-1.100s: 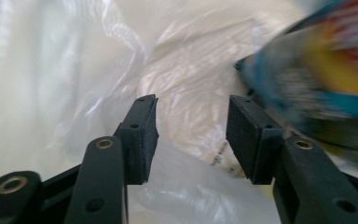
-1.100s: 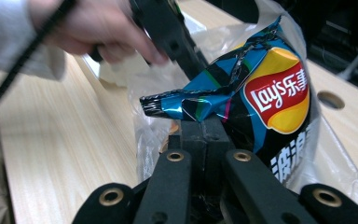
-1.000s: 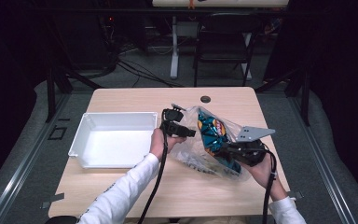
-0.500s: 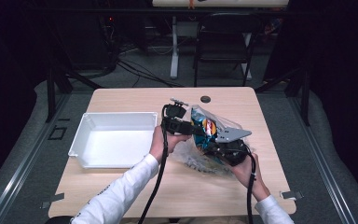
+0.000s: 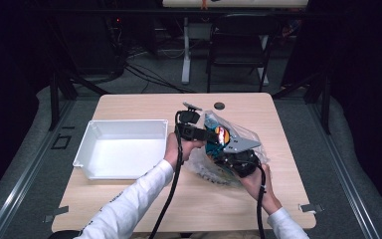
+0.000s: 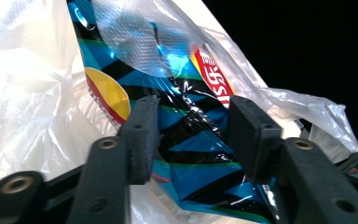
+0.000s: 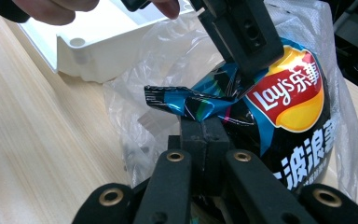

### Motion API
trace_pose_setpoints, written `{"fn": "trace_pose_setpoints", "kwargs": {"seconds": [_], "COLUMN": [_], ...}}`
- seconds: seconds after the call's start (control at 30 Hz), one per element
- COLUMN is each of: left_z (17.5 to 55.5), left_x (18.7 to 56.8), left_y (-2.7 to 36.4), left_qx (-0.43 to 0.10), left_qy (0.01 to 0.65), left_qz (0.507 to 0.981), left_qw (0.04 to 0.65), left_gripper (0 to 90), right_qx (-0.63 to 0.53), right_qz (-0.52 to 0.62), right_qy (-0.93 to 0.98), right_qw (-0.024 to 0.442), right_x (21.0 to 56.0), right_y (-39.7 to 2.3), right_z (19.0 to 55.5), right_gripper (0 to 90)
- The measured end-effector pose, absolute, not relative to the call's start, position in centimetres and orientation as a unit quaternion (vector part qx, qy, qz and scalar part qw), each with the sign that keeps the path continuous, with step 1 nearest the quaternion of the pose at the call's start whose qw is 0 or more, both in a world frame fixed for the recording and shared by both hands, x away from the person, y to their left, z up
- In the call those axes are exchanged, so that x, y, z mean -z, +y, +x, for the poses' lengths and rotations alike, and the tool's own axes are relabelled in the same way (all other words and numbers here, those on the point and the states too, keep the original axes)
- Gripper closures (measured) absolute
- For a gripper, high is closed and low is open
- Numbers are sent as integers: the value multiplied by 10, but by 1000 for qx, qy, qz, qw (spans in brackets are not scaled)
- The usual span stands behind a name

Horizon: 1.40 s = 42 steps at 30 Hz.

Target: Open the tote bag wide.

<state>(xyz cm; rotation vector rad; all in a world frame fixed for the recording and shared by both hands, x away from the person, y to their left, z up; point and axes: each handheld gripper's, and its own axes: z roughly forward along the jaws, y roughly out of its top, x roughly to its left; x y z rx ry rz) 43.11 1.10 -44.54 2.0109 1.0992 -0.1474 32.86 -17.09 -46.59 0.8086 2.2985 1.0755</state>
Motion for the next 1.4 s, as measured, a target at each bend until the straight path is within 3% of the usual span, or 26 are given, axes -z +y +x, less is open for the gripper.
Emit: {"fn": "trace_pose_setpoints", "kwargs": {"seconds": [0.37,0.47,0.63,0.7,0.83,0.97,1.17,1.4], "left_z": [435,438,439,439,437,434,432,431], "left_x": [453,458,462,460,453,445,431,408], "left_y": [6,6,4,4,5,6,11,13], "left_qx": [54,63,59,54,42,30,16,-5], "left_qy": [427,429,419,413,406,393,376,359], "left_qz": [819,819,827,830,832,840,848,856], "left_qw": [380,376,370,371,376,373,372,372], "left_gripper": [722,811,864,872,878,881,883,885], "right_qx": [-376,-373,-369,-370,-380,-371,-356,-330], "right_qz": [292,291,289,290,302,327,368,398], "right_qy": [845,848,855,858,853,850,840,841], "right_qw": [244,239,221,205,193,179,179,160], "right_x": [472,474,479,479,472,470,470,485], "right_y": [-164,-165,-166,-169,-181,-198,-220,-232], "right_z": [329,330,333,335,334,339,348,361], "right_gripper": [900,900,897,820,497,353,210,154]}}
